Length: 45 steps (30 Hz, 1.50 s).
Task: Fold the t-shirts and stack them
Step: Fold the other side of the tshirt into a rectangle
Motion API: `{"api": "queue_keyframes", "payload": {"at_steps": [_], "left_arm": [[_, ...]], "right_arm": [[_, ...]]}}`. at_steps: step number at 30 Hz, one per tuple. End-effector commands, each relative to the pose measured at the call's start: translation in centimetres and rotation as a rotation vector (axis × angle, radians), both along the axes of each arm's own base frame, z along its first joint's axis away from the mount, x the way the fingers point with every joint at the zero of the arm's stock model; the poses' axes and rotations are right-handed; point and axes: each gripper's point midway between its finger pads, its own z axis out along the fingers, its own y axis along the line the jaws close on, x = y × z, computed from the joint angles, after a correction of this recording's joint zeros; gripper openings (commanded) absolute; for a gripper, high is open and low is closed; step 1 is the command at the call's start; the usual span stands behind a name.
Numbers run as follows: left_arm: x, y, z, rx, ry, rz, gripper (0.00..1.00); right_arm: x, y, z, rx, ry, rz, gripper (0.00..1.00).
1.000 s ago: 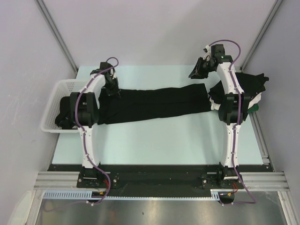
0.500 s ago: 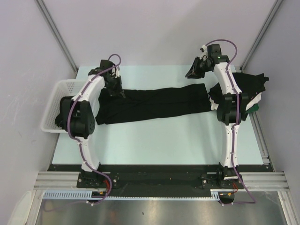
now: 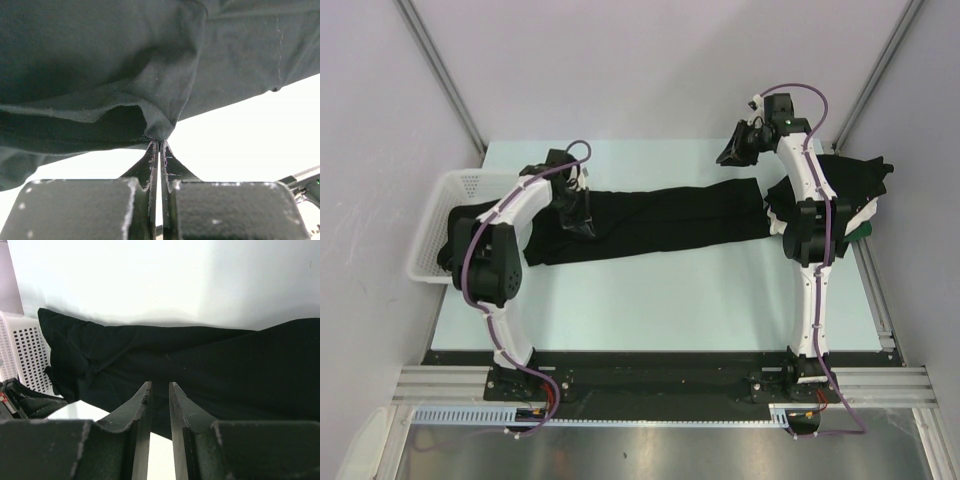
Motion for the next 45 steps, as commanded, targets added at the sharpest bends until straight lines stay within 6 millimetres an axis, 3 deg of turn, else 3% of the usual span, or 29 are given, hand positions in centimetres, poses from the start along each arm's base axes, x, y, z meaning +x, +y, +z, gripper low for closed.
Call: {"api": "queue_keyframes", "payload": {"at_steps": [1, 10, 13, 21, 25, 30, 32, 33, 35, 36, 37, 38, 39, 42, 43, 44, 45], "left_arm": [[-0.4, -1.5, 2.3, -0.046, -0.062, -0.014, 0.00], [-1.8, -4.0, 1.7, -0.076, -0.027, -0.041, 0.00], [-2.5, -4.7, 1.7, -0.073, -0.017, -0.054, 0.07], [-4.2, -4.5, 1.7, -0.058, 0.009, -0.055, 0.18], [-4.2, -4.2, 3.1, -0.045, -0.016, -0.054, 0.21], [-1.7, -3.7, 5.4, -0.006, -0.111, -0.033, 0.25], [0.3, -2.7, 5.6, 0.058, -0.168, 0.002, 0.36], [1.1, -2.4, 4.8, 0.081, -0.163, 0.011, 0.39], [3.8, -1.9, 5.5, 0.089, -0.222, 0.036, 0.57], [4.8, -1.4, 4.2, 0.121, -0.209, 0.046, 0.66], [6.1, -1.0, 4.4, 0.137, -0.243, 0.049, 0.99], [7.7, -0.6, 5.1, 0.158, -0.288, 0.060, 1.00], [8.8, 0.3, 3.9, 0.193, -0.280, 0.071, 0.99], [11.9, 2.0, 4.1, 0.257, -0.330, 0.107, 1.00], [12.4, 3.1, 2.2, 0.287, -0.287, 0.114, 1.00], [13.8, 3.7, 3.0, 0.293, -0.315, 0.132, 1.00], [14.3, 4.3, 2.6, 0.305, -0.307, 0.139, 0.99]], "right_arm": [[0.3, 0.2, 2.9, 0.032, -0.066, 0.006, 0.25], [0.2, -0.5, 2.9, 0.035, -0.061, 0.001, 0.24], [0.1, -0.6, 2.7, 0.033, -0.054, 0.001, 0.24], [-0.2, -0.7, 2.2, 0.036, -0.039, 0.006, 0.24], [-0.3, -0.7, 2.1, 0.037, -0.037, 0.009, 0.25], [-0.2, -0.6, 2.1, 0.041, -0.039, 0.009, 0.25], [-0.3, -0.6, 2.2, 0.042, -0.038, 0.013, 0.25], [-0.4, -0.6, 2.3, 0.041, -0.042, 0.017, 0.25], [-0.6, -0.7, 2.4, 0.036, -0.040, 0.021, 0.25], [-0.7, -0.9, 2.4, 0.032, -0.039, 0.021, 0.25], [-0.9, -0.9, 2.5, 0.028, -0.042, 0.026, 0.25], [-1.0, -1.0, 2.5, 0.027, -0.040, 0.026, 0.25], [-1.1, -1.2, 2.5, 0.026, -0.038, 0.024, 0.25], [-1.4, -1.5, 2.7, 0.027, -0.034, 0.019, 0.25], [-1.5, -1.7, 2.7, 0.025, -0.033, 0.018, 0.25], [-1.6, -1.8, 2.8, 0.025, -0.033, 0.015, 0.25], [-1.6, -2.0, 2.7, 0.024, -0.032, 0.013, 0.25]]}}
